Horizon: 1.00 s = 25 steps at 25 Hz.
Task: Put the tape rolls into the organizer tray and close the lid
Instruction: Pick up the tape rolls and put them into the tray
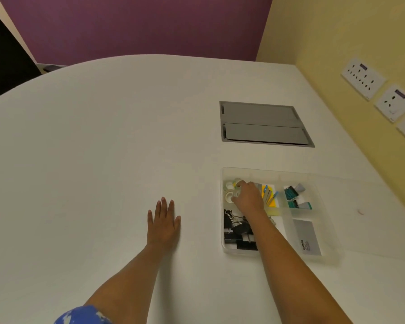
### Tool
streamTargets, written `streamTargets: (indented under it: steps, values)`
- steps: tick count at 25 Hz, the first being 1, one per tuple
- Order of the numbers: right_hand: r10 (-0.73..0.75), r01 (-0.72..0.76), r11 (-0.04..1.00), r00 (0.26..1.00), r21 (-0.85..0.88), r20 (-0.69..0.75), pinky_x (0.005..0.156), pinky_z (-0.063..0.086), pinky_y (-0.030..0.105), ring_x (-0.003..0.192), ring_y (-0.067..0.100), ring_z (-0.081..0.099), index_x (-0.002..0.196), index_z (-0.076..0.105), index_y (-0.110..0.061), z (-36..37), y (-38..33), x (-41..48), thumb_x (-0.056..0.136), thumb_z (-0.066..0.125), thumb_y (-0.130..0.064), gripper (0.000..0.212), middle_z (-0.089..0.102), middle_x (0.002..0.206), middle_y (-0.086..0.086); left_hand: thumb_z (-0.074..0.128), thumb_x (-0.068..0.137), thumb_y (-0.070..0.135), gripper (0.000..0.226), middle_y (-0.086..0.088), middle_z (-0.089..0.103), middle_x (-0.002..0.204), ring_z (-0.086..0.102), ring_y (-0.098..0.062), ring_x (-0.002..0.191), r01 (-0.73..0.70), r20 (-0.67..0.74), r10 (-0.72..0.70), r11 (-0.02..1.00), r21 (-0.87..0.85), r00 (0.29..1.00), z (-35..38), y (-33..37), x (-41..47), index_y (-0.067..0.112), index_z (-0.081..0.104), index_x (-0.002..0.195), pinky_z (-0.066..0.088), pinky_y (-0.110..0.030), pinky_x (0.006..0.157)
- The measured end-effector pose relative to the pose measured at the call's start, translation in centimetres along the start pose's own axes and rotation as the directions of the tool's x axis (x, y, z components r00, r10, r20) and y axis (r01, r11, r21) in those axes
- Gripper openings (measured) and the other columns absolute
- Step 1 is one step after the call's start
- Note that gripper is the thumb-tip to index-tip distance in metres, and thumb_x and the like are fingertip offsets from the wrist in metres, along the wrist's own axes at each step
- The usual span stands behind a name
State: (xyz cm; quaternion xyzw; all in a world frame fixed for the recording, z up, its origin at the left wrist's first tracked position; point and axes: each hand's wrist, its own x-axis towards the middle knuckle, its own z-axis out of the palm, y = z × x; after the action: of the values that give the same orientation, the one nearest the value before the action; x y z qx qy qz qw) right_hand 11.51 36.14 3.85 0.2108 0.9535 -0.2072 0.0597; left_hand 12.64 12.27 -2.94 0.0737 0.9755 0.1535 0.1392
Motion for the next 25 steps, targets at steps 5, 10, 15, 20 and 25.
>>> streamTargets:
  steps: [5,10,15,20,25]
  values:
    - [-0.003,0.006,0.997,0.999,-0.072,0.041,0.090,0.050,0.038,0.114,0.032,0.056,0.130,0.047,-0.007,0.1,-0.1,0.7,0.089,0.060,-0.014,0.043,0.050,0.126,0.017,0.017,0.102,0.035,0.056,-0.005,-0.013,0.160,-0.012,-0.019,0.148,-0.002,0.002,0.002,1.000,0.003,1.000,0.4,0.8,-0.1,0.019,-0.005,0.151,-0.006,-0.043,0.122]
    - [-0.032,0.038,0.995,0.998,-0.095,0.058,0.092,0.049,0.038,0.116,0.033,0.054,0.133,0.043,-0.006,0.1,-0.1,1.0,0.090,0.060,-0.013,0.047,0.046,0.130,0.018,0.019,0.102,0.035,0.055,-0.004,-0.012,0.161,-0.011,-0.019,0.148,-0.024,0.009,0.024,1.000,0.006,1.000,0.6,1.1,0.0,0.021,-0.003,0.151,-0.005,-0.042,0.122]
    - [-0.052,0.056,0.993,0.998,-0.103,0.036,0.090,0.049,0.035,0.116,0.032,0.054,0.133,0.044,-0.006,0.1,0.2,1.0,0.091,0.056,-0.003,0.043,0.047,0.130,0.018,0.018,0.102,0.036,0.055,-0.004,-0.013,0.161,-0.011,-0.018,0.148,-0.015,0.013,0.015,1.000,0.013,1.000,0.9,1.5,0.3,0.021,-0.004,0.151,-0.005,-0.042,0.121]
    - [-0.088,0.086,0.993,0.996,-0.080,-0.017,0.087,0.050,0.034,0.113,0.030,0.055,0.127,0.050,-0.006,-0.1,0.3,0.8,0.092,0.051,0.000,0.036,0.051,0.126,0.017,0.019,0.102,0.035,0.055,-0.004,-0.012,0.161,-0.010,-0.019,0.148,-0.013,0.020,0.013,1.000,0.005,1.000,0.8,1.8,0.4,0.020,-0.003,0.151,-0.003,-0.043,0.122]
    - [-0.050,0.051,0.999,0.989,0.000,-0.138,0.082,0.050,0.035,0.111,0.029,0.056,0.122,0.057,-0.006,-1.4,0.3,0.5,0.092,0.054,-0.006,0.029,0.056,0.123,0.015,0.020,0.103,0.034,0.053,-0.004,-0.004,0.161,-0.003,-0.018,0.149,-0.054,-0.009,0.054,0.998,-0.022,0.999,-0.2,2.8,0.9,0.019,0.006,0.151,0.000,-0.040,0.122]
